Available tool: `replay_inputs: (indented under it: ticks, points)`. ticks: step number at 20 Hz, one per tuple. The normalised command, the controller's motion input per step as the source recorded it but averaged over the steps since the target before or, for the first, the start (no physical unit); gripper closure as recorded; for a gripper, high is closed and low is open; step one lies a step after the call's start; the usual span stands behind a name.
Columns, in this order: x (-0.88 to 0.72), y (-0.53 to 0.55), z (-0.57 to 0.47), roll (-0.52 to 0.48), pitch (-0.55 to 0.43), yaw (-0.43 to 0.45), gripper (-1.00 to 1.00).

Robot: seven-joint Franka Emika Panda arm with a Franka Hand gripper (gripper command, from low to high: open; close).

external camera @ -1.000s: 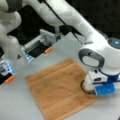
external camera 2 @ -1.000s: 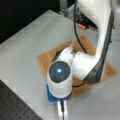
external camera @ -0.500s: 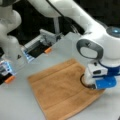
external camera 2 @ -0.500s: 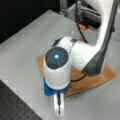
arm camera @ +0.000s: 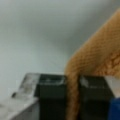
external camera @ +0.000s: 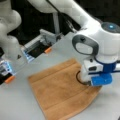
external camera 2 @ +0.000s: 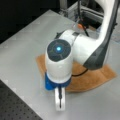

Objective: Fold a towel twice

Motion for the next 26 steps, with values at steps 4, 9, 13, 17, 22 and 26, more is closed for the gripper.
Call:
replay_inputs:
  ticks: [4, 9, 13, 17, 22, 26]
  points:
    - [-0.31, -0.08, -0.07, 0.101, -0.132, -0.183, 1.00]
    - [-0.51, -0.07, -0.05, 0.065, -0.094, -0.352, 1.00]
    - [-0.67, -0.06, -0.06, -0.037, -0.166, -0.303, 1.00]
    - [-0.70, -0.01, -0.05, -0.052, -0.184, -0.216, 1.00]
    - [-0.70, 0.04, -0.07, -0.045, -0.184, -0.148, 1.00]
    - [-0.47, 0.06, -0.13, -0.019, -0.202, -0.121, 1.00]
